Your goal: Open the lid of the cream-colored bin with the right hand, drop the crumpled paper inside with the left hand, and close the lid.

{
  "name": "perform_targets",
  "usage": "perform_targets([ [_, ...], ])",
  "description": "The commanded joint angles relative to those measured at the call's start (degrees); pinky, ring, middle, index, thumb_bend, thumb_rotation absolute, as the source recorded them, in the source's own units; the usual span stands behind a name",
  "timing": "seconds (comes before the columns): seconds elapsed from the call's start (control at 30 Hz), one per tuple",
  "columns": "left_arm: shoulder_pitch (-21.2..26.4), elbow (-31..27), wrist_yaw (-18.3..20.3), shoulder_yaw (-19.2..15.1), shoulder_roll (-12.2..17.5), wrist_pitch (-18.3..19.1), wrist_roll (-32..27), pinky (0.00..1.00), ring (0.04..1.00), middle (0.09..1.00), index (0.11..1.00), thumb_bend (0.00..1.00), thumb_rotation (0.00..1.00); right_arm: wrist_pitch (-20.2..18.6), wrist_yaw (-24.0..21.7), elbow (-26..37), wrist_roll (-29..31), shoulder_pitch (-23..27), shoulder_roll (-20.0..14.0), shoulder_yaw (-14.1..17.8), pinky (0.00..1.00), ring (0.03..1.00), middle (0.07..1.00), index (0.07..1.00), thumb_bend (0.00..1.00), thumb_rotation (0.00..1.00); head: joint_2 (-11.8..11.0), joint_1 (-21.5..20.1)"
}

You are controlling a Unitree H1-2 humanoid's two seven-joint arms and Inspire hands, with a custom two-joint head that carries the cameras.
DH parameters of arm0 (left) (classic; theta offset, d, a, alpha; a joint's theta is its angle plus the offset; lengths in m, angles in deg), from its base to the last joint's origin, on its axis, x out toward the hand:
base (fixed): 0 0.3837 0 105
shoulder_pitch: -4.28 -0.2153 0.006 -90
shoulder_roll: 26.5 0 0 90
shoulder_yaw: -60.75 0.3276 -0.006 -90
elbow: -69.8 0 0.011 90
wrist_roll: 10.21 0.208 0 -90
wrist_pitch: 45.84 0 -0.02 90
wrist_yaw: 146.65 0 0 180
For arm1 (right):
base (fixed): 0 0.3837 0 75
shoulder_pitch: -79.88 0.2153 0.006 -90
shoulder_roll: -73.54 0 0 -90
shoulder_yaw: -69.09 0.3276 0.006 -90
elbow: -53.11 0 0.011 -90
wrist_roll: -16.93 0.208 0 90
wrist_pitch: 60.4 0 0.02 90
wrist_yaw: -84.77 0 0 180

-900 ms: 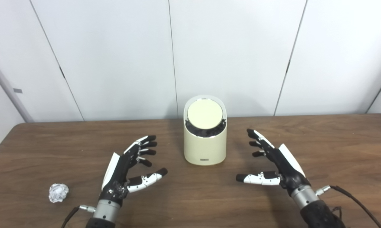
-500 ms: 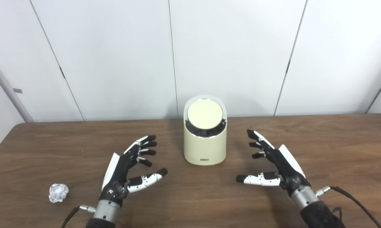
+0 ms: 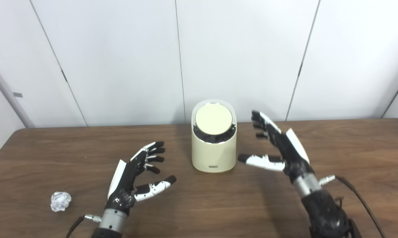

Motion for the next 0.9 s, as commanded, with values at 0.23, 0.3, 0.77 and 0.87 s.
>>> perform_targets([
  [0.23, 0.8, -1.3, -0.8, -0.2, -0.1, -1.5, -0.3, 0.58, 0.729, 0.801, 0.836, 0.69, 0.09, -4.1, 0.8, 0.1, -2.8, 6.1, -0.7, -0.3, 0.85, 0.938, 0.935, 0.935, 0.84, 0.48, 0.0, 0.1],
  [0.3, 0.8, -1.2, -0.7, -0.2, -0.1, -1.6, -0.3, 0.58, 0.730, 0.802, 0.837, 0.69, 0.09, -5.2, 1.2, -0.7, -4.7, 7.3, -0.9, -1.0, 0.81, 0.926, 0.939, 0.957, 0.86, 0.49, 0.0, 0.1],
  [0.77, 1.2, -1.0, -1.1, -0.2, 0.0, -1.9, 0.3, 0.57, 0.722, 0.799, 0.838, 0.70, 0.11, -13.0, 1.9, -3.8, -10.3, 14.5, 1.1, -3.2, 0.83, 0.923, 0.954, 0.962, 0.83, 0.43, -0.1, 0.6],
  [0.87, 1.3, -0.9, -1.0, -0.1, 0.0, -2.0, 0.2, 0.57, 0.725, 0.800, 0.839, 0.70, 0.11, -14.0, 1.9, -4.0, -10.6, 15.1, 1.5, -3.6, 0.82, 0.920, 0.952, 0.961, 0.82, 0.41, -0.1, 0.8],
])
